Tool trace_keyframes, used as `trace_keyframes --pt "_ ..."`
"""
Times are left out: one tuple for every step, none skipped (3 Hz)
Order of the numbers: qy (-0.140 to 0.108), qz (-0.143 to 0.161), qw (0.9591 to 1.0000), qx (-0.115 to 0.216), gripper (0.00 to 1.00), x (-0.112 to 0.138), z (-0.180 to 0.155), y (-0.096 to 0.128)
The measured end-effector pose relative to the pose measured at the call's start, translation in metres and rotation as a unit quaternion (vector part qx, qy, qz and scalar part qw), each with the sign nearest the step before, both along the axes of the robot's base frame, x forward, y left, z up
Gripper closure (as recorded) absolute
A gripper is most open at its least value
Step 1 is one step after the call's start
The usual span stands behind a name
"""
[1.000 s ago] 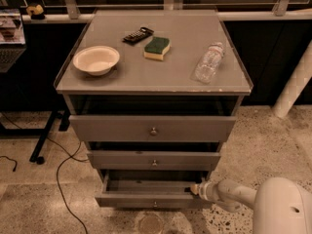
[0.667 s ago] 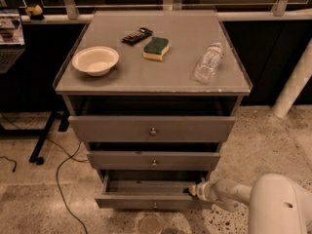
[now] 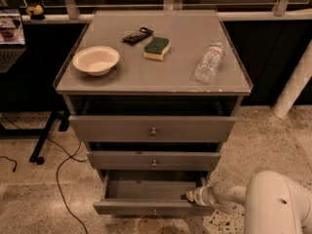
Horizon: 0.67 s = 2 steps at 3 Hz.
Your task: Open bottom drawer
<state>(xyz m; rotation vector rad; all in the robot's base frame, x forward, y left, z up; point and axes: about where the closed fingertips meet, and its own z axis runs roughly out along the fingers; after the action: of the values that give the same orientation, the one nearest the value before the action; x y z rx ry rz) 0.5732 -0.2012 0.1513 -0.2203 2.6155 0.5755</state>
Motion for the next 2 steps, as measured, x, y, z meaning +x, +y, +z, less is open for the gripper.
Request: trace_keyframes --pt "0.02 0.029 0.9992 0.017 1.0 -0.029 -0.006 0.01" --pt "0.037 0.055 0.997 0.041 1.0 -0.058 -0.009 0.013"
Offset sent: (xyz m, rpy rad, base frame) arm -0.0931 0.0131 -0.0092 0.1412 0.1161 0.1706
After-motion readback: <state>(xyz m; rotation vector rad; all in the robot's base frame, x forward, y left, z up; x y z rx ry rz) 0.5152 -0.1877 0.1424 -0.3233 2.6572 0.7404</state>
